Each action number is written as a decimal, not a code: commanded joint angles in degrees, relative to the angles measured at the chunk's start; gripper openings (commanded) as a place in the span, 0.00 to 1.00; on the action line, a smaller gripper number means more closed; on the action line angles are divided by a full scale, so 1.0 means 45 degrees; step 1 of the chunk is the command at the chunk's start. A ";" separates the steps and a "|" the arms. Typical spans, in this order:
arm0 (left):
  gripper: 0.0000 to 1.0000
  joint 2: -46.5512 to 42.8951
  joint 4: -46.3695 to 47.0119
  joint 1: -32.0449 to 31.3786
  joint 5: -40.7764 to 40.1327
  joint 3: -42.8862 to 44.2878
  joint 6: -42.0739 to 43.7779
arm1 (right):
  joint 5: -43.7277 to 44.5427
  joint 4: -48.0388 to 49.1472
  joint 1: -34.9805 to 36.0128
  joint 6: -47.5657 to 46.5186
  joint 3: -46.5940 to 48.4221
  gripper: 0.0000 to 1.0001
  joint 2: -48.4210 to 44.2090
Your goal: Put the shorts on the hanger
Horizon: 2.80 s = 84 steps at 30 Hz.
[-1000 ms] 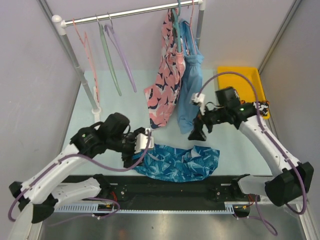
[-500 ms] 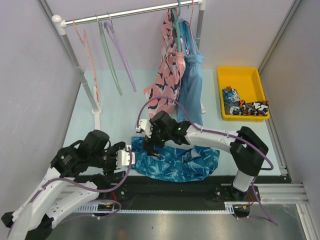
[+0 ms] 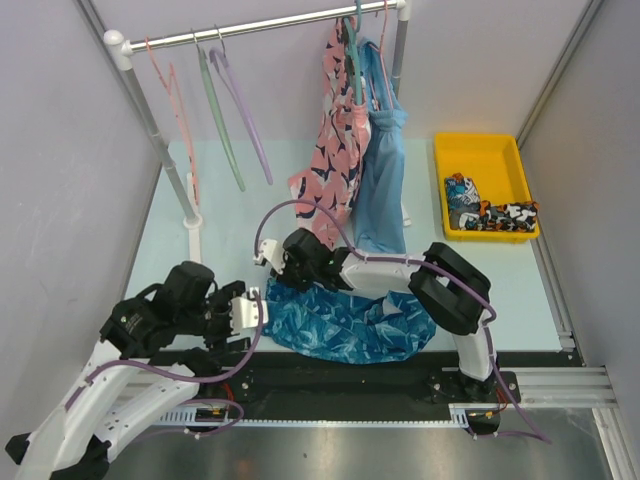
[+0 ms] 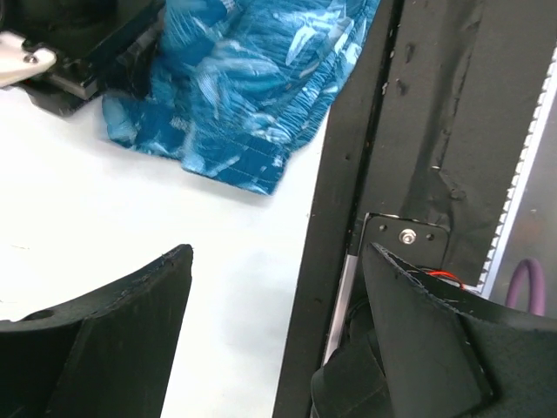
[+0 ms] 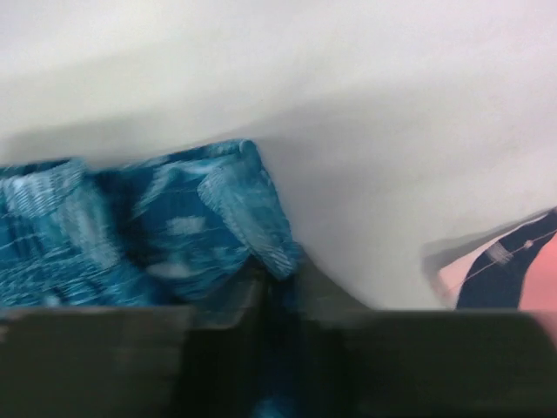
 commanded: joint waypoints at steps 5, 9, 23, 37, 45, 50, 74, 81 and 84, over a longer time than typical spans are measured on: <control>0.84 0.0086 0.1842 0.0112 -0.0681 -0.0603 -0.0275 | -0.1139 -0.3933 -0.1083 0.0424 -0.0020 0.00 -0.4412; 0.86 0.0945 0.2993 0.0093 0.0039 -0.0467 -0.0431 | -0.1745 -0.6290 -0.1903 -0.0140 -0.0197 0.00 -0.6530; 0.92 0.4597 0.6549 -0.0024 0.0941 -0.0780 -0.1371 | -0.4207 -1.0789 -0.4173 -0.5331 -0.3064 0.00 -1.2311; 0.91 0.8952 0.8739 -0.1350 0.1390 0.1309 0.1476 | -0.2744 -1.3252 -0.1244 -0.9163 -0.5430 0.00 -1.6063; 0.98 1.1197 0.7256 -0.2718 0.2483 0.1994 0.4780 | -0.1416 -1.3545 -0.0170 -0.9966 -0.5646 0.00 -1.6552; 0.99 1.2098 0.7429 -0.2895 0.2191 0.1760 0.5173 | -0.0908 -1.3604 0.0456 -0.9889 -0.5646 0.00 -1.6943; 0.00 0.5341 0.3683 -0.2056 -0.2181 0.6500 -0.1215 | 0.3606 -0.2886 -0.1984 -0.3851 -0.3345 0.00 -1.7006; 0.00 0.6141 0.1440 -0.2056 -0.4021 1.2316 0.0190 | 0.1657 -0.1396 -0.2434 -0.3600 0.0523 0.00 -1.3957; 0.00 0.6298 0.0675 -0.2056 -0.3981 1.2989 0.0466 | 0.1067 -0.2098 -0.2434 -0.3424 0.0780 0.00 -1.3857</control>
